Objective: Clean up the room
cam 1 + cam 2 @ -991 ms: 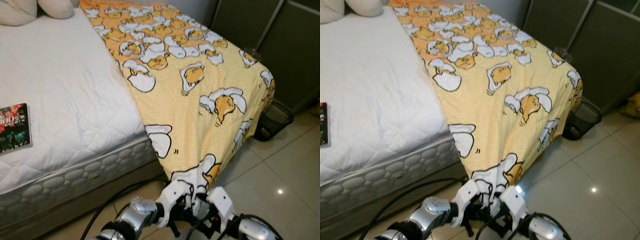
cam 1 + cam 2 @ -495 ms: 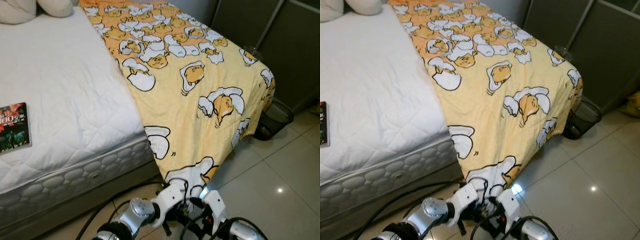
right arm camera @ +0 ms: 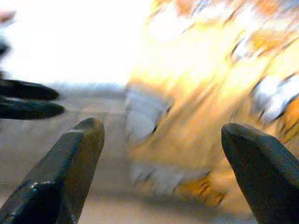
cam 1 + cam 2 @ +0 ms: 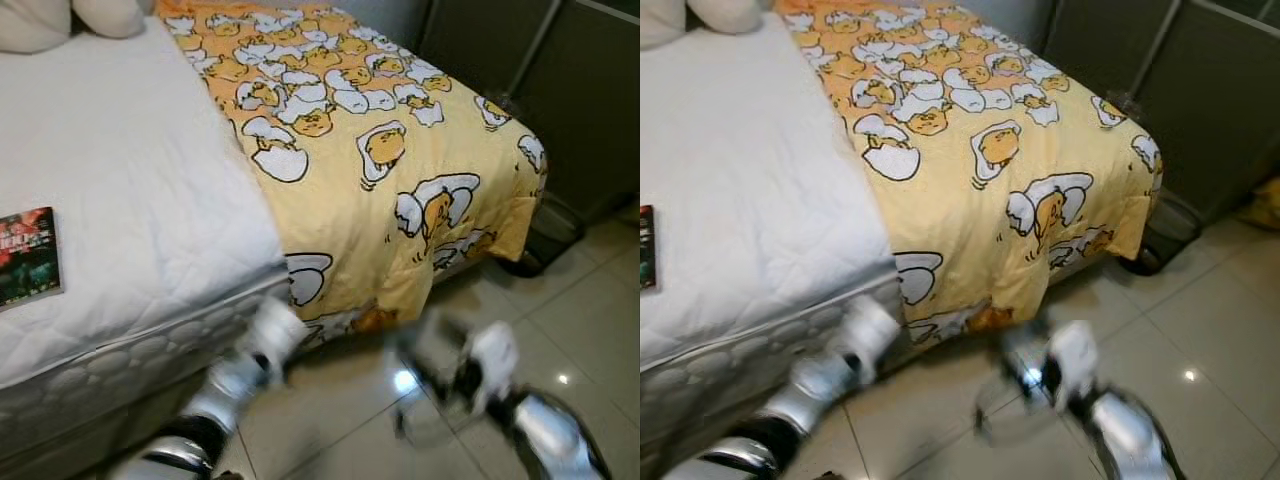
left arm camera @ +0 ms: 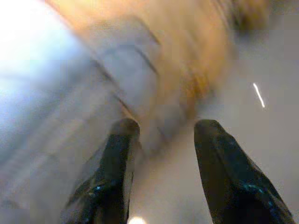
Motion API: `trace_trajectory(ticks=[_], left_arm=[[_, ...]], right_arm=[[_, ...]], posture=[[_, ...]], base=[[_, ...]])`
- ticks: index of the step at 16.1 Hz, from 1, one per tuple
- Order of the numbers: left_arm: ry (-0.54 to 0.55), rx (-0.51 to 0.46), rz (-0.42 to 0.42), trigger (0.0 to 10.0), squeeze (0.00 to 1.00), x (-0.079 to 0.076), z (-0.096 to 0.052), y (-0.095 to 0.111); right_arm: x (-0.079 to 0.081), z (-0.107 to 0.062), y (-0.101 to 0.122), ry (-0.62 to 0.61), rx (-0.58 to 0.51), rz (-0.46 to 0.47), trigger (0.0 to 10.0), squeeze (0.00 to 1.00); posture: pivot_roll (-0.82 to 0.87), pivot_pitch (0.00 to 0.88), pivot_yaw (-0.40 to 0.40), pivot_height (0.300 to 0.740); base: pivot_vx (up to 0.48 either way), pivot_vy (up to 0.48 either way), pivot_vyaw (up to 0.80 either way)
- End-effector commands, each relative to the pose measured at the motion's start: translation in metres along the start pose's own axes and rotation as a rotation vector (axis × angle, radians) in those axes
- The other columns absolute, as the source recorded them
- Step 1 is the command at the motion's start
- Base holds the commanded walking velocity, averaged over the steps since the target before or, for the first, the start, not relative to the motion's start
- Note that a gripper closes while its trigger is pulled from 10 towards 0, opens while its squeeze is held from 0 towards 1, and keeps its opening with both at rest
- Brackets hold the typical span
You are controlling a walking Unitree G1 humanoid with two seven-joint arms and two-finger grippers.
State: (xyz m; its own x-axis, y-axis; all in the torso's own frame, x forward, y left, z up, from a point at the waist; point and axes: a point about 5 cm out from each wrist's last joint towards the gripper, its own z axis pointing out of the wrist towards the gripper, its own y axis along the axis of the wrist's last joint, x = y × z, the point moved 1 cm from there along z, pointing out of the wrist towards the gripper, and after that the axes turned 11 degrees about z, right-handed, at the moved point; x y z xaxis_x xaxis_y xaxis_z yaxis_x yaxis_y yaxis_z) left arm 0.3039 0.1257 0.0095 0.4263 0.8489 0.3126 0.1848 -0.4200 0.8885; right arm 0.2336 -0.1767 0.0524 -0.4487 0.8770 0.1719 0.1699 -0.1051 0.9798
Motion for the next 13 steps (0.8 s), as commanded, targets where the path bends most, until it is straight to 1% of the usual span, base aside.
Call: trace_trajectory(ticks=[1, 2, 3, 4, 5, 7, 8, 9, 10, 11, 12, 13], left_arm=[[0.102, -0.166, -0.034, 10.0, 0.00, 0.021, 0.006, 0.036], [0.153, -0.214, -0.090, 10.0, 0.00, 0.032, 0.007, 0.048], [0.188, -0.234, -0.108, 10.0, 0.00, 0.038, 0.007, 0.053], [0.272, -0.222, -0.116, 10.0, 0.00, 0.052, 0.007, 0.058], [0.301, -0.190, -0.133, 10.0, 0.00, 0.055, 0.008, 0.054], [0.358, -0.146, -0.167, 10.0, 0.00, 0.060, 0.004, 0.046], [0.415, -0.094, -0.147, 10.0, 0.00, 0.065, -0.001, 0.037], [0.454, -0.046, -0.058, 10.0, 0.00, 0.068, -0.007, 0.029], [0.470, 0.002, 0.042, 10.0, 0.00, 0.068, -0.011, 0.023], [0.471, 0.052, 0.092, 10.0, 0.00, 0.067, -0.013, 0.017], [0.464, 0.072, 0.091, 10.0, 0.00, 0.065, -0.013, 0.015], [0.463, 0.062, 0.089, 10.0, 0.00, 0.064, -0.012, 0.018]], right_arm=[[-0.001, 0.008, 0.010, -0.076, -0.027, -0.029, 10.0, 0.00], [0.003, 0.014, 0.015, -0.107, -0.049, -0.009, 10.0, 0.00], [0.006, 0.017, 0.017, -0.114, -0.060, -0.008, 10.0, 0.00], [0.016, 0.022, 0.022, -0.116, -0.057, 0.000, 10.0, 0.00], [0.016, 0.024, 0.024, -0.139, -0.060, 0.005, 10.0, 0.00], [0.011, 0.024, 0.025, -0.195, -0.076, 0.033, 10.0, 0.00], [0.006, 0.024, 0.025, -0.239, -0.075, 0.022, 10.0, 0.00], [0.003, 0.023, 0.023, -0.264, -0.061, 0.017, 10.0, 0.00], [0.002, 0.023, 0.020, -0.274, -0.046, 0.013, 10.0, 0.00], [0.001, 0.024, 0.017, -0.287, -0.034, 0.018, 10.0, 0.00], [0.001, 0.024, 0.015, -0.297, -0.027, 0.020, 10.0, 0.00], [0.001, 0.026, 0.014, -0.297, -0.018, -0.002, 10.0, 0.00]], posture=[[-0.05, 0.000, -0.049, 0.740], [-0.04, 0.000, -0.050, 0.740], [-0.03, 0.000, -0.046, 0.740], [-0.03, 0.000, -0.047, 0.740], [-0.01, 0.000, -0.050, 0.740], [-0.01, 0.000, -0.054, 0.740], [-0.01, 0.000, -0.054, 0.740], [0.00, 0.000, -0.053, 0.740], [0.00, 0.000, -0.053, 0.740], [0.00, 0.000, -0.053, 0.740], [0.00, 0.000, -0.055, 0.740], [0.00, 0.000, -0.055, 0.740]], base=[[0.000, 0.000, 0.00], [0.000, 0.000, 0.00], [0.000, 0.000, 0.00], [0.000, -0.480, 0.00], [0.000, -0.480, 0.00], [0.000, -0.476, 0.76], [0.000, -0.469, 0.69], [0.000, -0.461, 0.68], [0.000, -0.461, 0.68], [0.000, -0.461, 0.68], [0.000, -0.461, 0.68], [0.000, -0.454, 0.61]])
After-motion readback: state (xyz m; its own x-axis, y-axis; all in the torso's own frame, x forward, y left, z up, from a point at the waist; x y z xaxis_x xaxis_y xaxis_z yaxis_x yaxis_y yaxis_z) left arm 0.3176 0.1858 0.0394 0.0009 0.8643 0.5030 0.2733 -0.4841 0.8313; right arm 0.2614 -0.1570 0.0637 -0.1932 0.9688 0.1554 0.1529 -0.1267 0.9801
